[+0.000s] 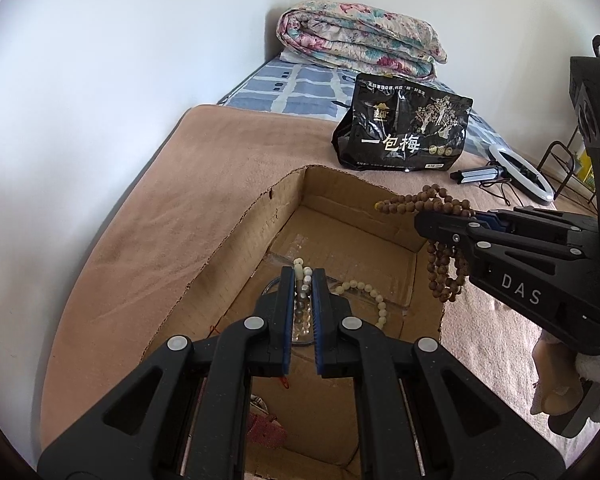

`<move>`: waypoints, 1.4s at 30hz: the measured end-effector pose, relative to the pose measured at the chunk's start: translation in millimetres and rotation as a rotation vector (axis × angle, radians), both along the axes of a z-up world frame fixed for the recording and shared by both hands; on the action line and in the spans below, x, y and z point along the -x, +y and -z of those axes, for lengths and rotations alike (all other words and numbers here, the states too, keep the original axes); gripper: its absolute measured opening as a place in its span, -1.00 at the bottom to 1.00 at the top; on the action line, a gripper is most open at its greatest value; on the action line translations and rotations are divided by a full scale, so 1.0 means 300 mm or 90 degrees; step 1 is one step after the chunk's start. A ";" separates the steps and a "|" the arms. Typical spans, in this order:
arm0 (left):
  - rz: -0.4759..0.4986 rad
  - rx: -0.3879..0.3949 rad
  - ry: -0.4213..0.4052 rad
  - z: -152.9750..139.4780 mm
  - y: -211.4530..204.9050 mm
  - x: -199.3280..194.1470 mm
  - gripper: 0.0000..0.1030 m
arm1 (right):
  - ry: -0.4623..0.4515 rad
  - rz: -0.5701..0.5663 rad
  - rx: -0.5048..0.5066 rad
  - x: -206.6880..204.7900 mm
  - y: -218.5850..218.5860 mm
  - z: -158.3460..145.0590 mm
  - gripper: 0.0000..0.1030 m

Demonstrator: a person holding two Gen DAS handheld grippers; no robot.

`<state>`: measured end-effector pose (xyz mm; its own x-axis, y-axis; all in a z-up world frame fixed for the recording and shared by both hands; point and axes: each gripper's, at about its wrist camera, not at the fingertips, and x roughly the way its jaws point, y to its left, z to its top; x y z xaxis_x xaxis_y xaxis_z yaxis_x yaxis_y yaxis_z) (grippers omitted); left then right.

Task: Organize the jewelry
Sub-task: 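Open both grippers to drop the necklace and beads into the box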

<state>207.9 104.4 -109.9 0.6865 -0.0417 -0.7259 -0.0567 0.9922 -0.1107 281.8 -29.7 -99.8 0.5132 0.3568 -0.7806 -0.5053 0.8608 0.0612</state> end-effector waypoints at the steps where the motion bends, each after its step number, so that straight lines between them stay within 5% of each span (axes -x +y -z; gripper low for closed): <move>1: 0.000 0.002 0.001 0.000 0.001 0.000 -0.89 | 0.001 0.000 -0.002 -0.001 0.002 -0.001 -0.79; 6: 0.001 0.011 0.007 -0.001 0.004 -0.003 -0.89 | 0.004 -0.002 -0.015 -0.002 0.002 -0.010 -0.75; 9: 0.001 0.018 0.013 -0.003 0.005 -0.006 -0.88 | -0.011 0.009 -0.015 -0.001 -0.003 -0.023 -0.31; 10: -0.001 0.016 0.017 -0.002 0.005 -0.008 -0.75 | -0.015 0.014 -0.014 -0.001 -0.006 -0.028 -0.07; 11: 0.000 0.018 0.019 0.000 0.005 -0.008 -0.38 | -0.021 0.021 -0.013 0.000 -0.010 -0.033 0.16; 13: 0.000 0.024 0.016 0.001 0.008 -0.005 -0.03 | -0.034 0.034 -0.015 0.001 -0.022 -0.048 0.33; 16: -0.001 0.024 0.016 0.002 0.009 -0.002 0.00 | -0.038 0.043 -0.016 0.003 -0.032 -0.063 0.53; 23: -0.019 0.026 0.012 -0.013 0.007 0.010 0.49 | -0.062 0.054 0.001 0.022 -0.038 -0.092 0.97; 42: -0.007 0.035 -0.007 -0.071 -0.070 0.032 0.51 | -0.092 0.090 -0.007 0.086 -0.183 -0.189 0.99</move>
<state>198.2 83.5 -88.7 0.6955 -0.0736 -0.7147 -0.0658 0.9840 -0.1654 255.8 -84.6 -43.2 0.6646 0.2817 -0.6921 -0.3842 0.9232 0.0068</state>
